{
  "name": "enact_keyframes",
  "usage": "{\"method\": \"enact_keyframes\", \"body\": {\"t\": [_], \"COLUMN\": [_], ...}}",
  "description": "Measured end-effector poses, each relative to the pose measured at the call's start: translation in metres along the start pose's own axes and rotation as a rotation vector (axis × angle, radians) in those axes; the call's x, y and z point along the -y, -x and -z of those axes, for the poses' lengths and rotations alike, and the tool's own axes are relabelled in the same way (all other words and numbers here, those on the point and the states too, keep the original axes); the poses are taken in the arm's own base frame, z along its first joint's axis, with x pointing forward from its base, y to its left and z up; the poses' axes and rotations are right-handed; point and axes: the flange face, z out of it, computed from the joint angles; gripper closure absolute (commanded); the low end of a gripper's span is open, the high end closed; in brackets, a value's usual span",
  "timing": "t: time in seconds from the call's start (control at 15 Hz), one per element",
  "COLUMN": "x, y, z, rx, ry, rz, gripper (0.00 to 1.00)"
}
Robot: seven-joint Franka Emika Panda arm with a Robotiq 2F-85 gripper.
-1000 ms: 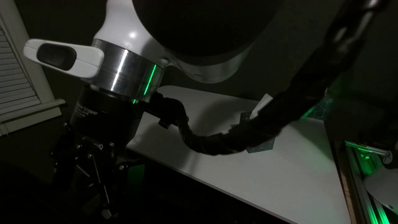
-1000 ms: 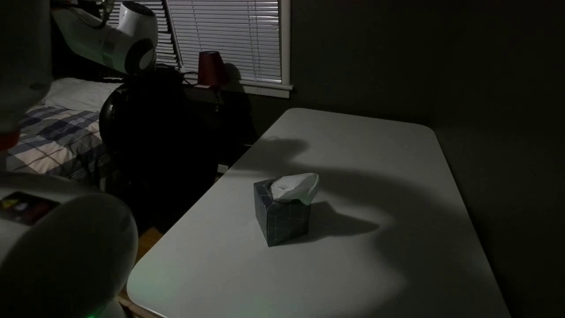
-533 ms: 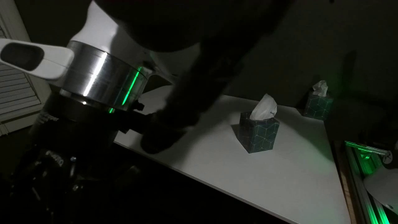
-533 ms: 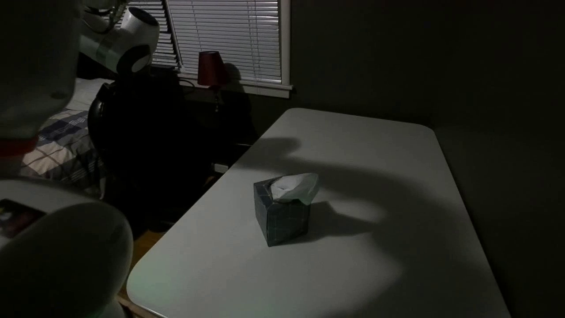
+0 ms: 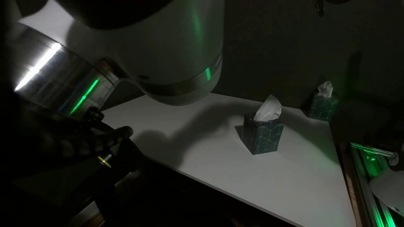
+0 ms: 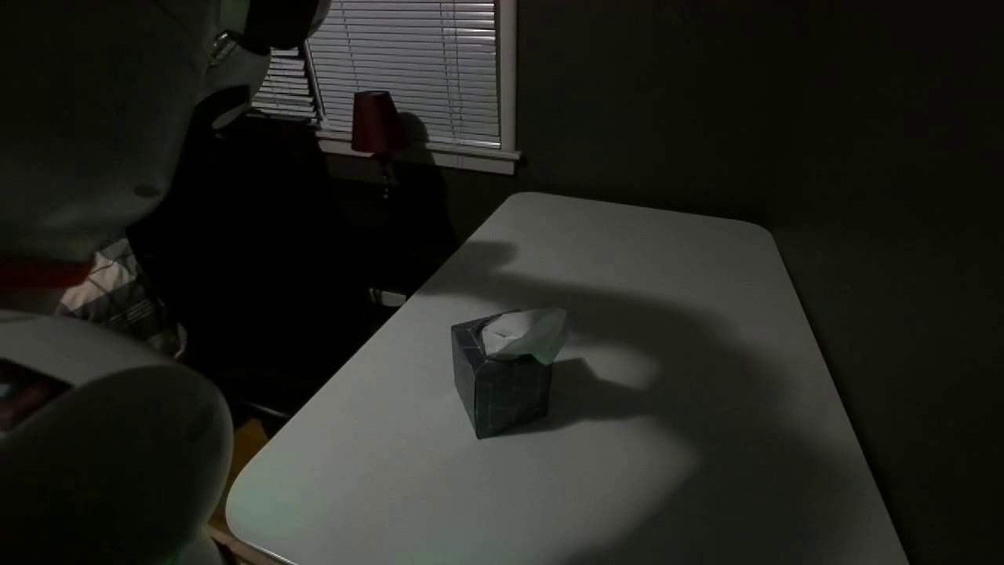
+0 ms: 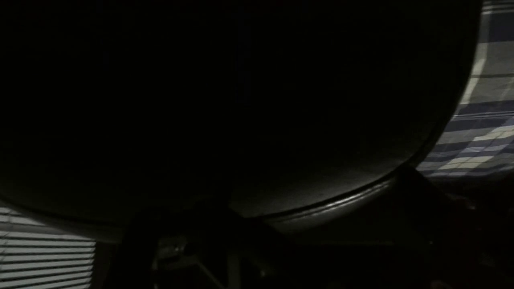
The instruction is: Push back the chair
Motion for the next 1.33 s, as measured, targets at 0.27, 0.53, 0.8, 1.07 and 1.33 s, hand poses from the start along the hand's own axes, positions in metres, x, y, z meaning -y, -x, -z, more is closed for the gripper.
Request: {"method": "enact_keyframes", "body": {"t": [0.27, 0.53, 0.8, 1.07, 1.33], "x": [-0.057, -0.106, -0.116, -0.092, -0.049], "y": [0.040, 0.123, 0.189, 0.214, 0.207], "z": [0.034, 0.091, 0.166, 0.225, 0.262], "rx": [0.038, 0.190, 0.347, 0.486, 0.610], "ry": [0.213, 0.343, 0.399, 0.370, 0.276], "rz": [-0.024, -0.103, -0.232, -0.408, -0.597], "gripper": [0.00, 0.00, 0.00, 0.00, 0.00]}}
